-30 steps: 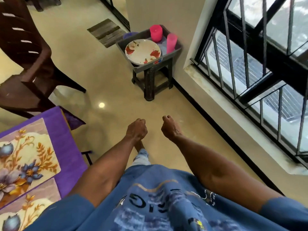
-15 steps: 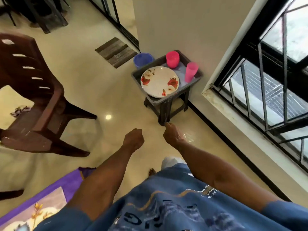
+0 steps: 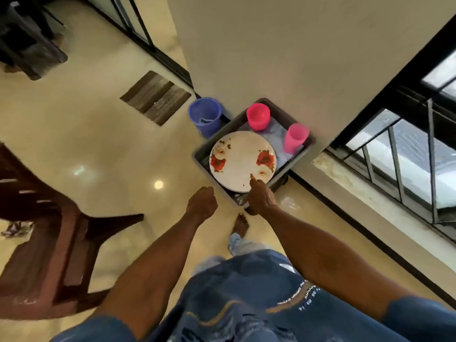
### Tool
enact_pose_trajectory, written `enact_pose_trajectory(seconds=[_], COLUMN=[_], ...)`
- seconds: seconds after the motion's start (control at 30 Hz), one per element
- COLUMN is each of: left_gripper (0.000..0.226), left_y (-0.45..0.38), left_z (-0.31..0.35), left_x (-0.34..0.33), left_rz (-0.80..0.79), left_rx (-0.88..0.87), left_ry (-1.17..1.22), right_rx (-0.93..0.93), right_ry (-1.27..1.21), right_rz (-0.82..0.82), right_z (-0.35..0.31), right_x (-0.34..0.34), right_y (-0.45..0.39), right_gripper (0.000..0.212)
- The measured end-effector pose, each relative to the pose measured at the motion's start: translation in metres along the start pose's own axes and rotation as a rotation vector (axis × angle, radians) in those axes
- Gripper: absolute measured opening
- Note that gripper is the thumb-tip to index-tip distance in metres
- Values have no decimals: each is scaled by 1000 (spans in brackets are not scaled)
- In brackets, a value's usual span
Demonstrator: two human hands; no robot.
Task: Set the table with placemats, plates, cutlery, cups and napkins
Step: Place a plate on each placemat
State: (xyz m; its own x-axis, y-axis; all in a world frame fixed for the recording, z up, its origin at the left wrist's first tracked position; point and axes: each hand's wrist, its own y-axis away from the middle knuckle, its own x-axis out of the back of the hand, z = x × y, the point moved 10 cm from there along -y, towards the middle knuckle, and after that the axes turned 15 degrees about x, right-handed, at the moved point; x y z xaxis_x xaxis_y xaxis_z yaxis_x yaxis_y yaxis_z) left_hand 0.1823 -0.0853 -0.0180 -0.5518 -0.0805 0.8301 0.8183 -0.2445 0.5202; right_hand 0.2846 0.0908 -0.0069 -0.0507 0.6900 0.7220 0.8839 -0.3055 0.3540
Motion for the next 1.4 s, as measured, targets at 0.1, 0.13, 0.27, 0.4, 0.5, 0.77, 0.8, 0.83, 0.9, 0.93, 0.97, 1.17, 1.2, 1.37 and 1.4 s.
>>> enact_pose_trajectory(seconds=[0.1, 0.13, 0.27, 0.4, 0.5, 0.77, 0.8, 0.83, 0.9, 0.93, 0.97, 1.17, 1.2, 1.37, 1.4], left_gripper=[34, 32, 34, 33, 26, 58, 57, 53, 42, 39, 37, 35, 35, 29, 27], left_y=[-47, -60, -104, -158, -194, -274, -280, -286, -291, -292, -294, -304, -306, -300, -298], left_z=[19, 26, 62, 81, 74, 52, 47, 43, 37, 36, 33, 30, 32, 32, 32], left_x=[19, 22, 30, 19, 5, -25, -29, -35, -43, -47, -52, -66, -68, -59, -55], left_rz=[-40, -53, -139, -248, -320, -330, -346, -362, -391, -406, -409, -414, -442, -369, -333], left_rx=[2, -2, -59, -44, 124, 301, 331, 355, 395, 414, 429, 472, 475, 440, 412], left_ry=[47, 54, 105, 180, 264, 147, 133, 132, 172, 194, 207, 252, 286, 262, 227], right_rx=[-100, -141, -312, -422, -482, -652, -672, -697, -744, -760, -774, -855, -858, -881, -876], right_ry=[-101, -131, -234, -275, -271, -334, -342, -350, -350, -347, -346, -379, -398, -452, -455], right_rz=[93, 127, 202, 229, 229, 250, 244, 228, 186, 175, 172, 216, 231, 319, 341], right_z=[16, 25, 73, 96, 113, 163, 168, 173, 183, 188, 193, 214, 216, 218, 217], right_x=[14, 17, 15, 16, 9, -18, -21, -23, -30, -32, -34, -33, -33, -31, -29], right_y=[-39, -49, -81, -100, -117, -158, -162, -164, -168, -169, -170, -176, -177, -172, -170], right_gripper=[34, 28, 39, 57, 57, 58, 61, 63, 65, 65, 64, 49, 44, 41, 40])
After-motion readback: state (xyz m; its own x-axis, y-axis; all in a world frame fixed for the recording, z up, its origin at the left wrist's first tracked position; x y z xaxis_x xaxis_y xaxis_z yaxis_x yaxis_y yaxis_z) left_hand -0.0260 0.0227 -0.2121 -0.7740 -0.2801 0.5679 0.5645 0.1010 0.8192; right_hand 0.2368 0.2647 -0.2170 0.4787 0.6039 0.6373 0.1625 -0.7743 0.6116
